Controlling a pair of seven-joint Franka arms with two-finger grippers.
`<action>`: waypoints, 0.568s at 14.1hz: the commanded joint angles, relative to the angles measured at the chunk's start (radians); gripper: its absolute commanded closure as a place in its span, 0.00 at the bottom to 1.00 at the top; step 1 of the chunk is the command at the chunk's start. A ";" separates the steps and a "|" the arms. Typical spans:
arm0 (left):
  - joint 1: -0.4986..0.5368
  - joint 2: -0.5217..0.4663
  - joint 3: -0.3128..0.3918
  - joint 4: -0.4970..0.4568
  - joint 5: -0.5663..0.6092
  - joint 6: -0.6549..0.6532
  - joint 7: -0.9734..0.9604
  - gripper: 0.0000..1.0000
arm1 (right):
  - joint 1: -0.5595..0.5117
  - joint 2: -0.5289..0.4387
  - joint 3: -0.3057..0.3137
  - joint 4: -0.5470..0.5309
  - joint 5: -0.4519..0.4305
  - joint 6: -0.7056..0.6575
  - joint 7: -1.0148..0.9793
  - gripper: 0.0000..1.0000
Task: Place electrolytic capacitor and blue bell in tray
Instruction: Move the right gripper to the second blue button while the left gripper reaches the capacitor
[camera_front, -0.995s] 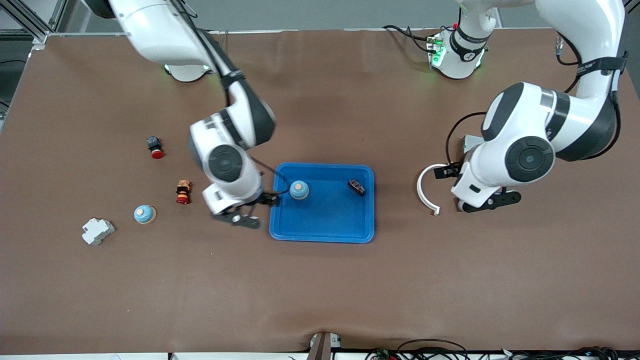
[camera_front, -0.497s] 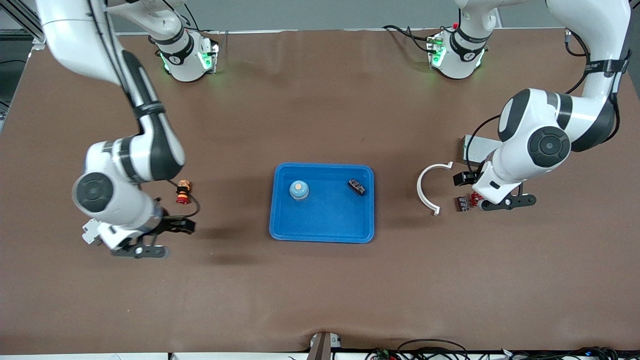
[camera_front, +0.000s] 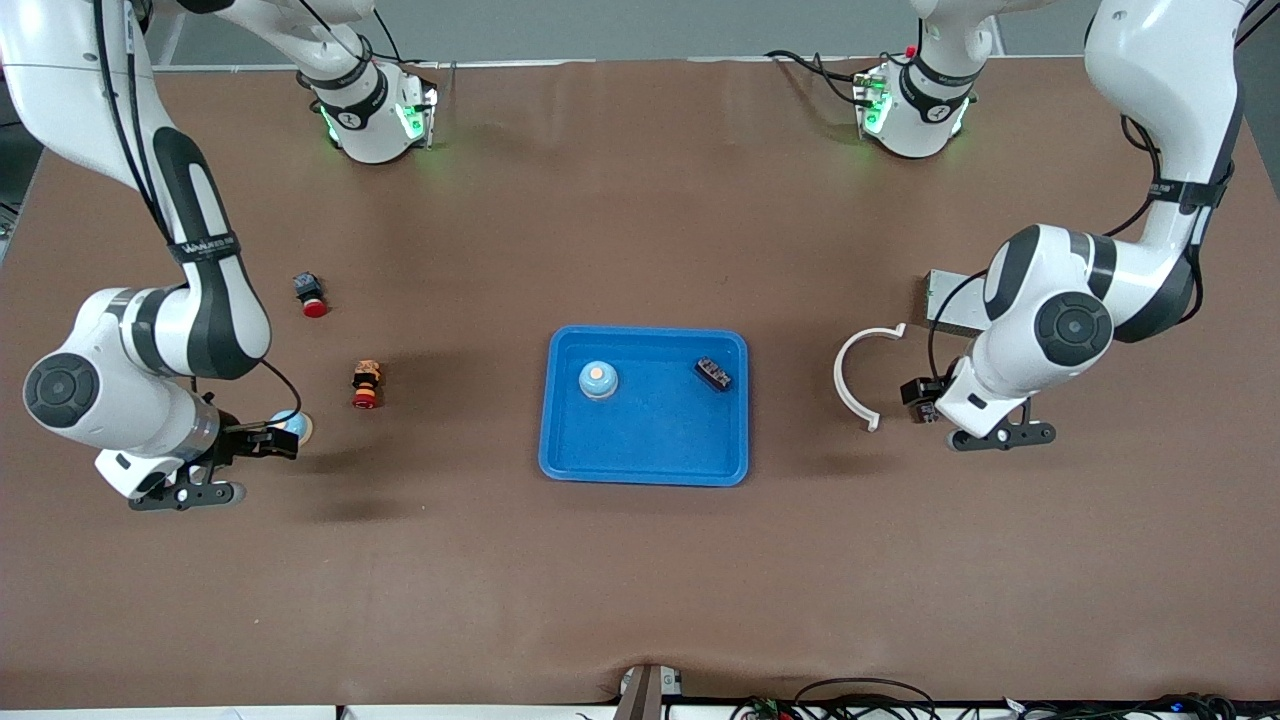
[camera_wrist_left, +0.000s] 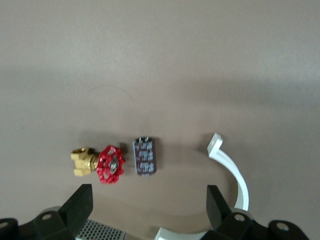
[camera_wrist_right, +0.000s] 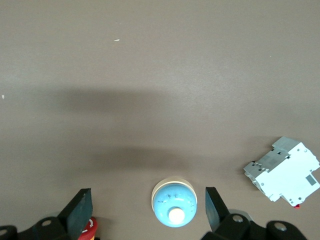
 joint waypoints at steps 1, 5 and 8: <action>0.010 0.049 -0.003 0.063 0.015 -0.010 -0.006 0.00 | -0.032 -0.078 0.019 -0.160 0.005 0.113 -0.011 0.00; -0.004 0.083 -0.003 0.057 0.013 -0.010 -0.007 0.00 | -0.060 -0.070 0.019 -0.258 0.005 0.257 -0.031 0.00; -0.004 0.115 -0.003 0.048 0.016 -0.010 -0.007 0.00 | -0.095 -0.050 0.022 -0.261 0.011 0.274 -0.057 0.00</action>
